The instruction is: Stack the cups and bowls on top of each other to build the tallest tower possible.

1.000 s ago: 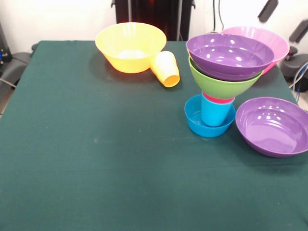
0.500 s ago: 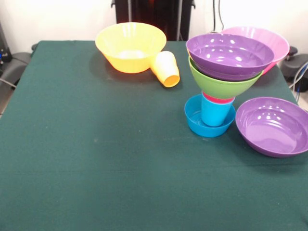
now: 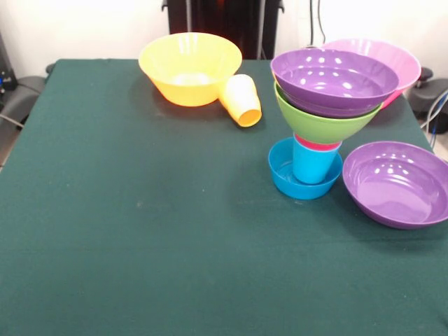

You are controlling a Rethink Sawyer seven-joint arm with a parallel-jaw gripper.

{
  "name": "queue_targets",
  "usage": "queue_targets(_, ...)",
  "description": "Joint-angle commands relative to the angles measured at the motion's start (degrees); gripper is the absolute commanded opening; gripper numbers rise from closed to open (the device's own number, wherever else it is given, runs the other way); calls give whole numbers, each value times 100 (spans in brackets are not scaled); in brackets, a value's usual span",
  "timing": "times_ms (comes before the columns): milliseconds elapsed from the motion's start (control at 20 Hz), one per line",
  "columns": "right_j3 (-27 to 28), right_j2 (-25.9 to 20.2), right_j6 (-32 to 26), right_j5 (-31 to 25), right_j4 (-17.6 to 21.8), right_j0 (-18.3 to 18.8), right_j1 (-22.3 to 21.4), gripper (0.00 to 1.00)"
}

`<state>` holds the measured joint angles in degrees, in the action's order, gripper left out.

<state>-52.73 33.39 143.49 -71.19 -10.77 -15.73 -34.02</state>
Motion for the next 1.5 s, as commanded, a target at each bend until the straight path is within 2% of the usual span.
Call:
queue_targets(50, -1242, -980, -1367, 599, 368, 324, -186, 100)
queue_targets(600, -2251, -1647, -2053, 1675, 660, 881, -730, 100)
queue_targets(1150, -3183, -2401, -2247, 2829, 972, 1406, -1122, 100)
queue_targets(1500, -3860, -3043, -2435, 3591, 1104, 1910, -1424, 100)
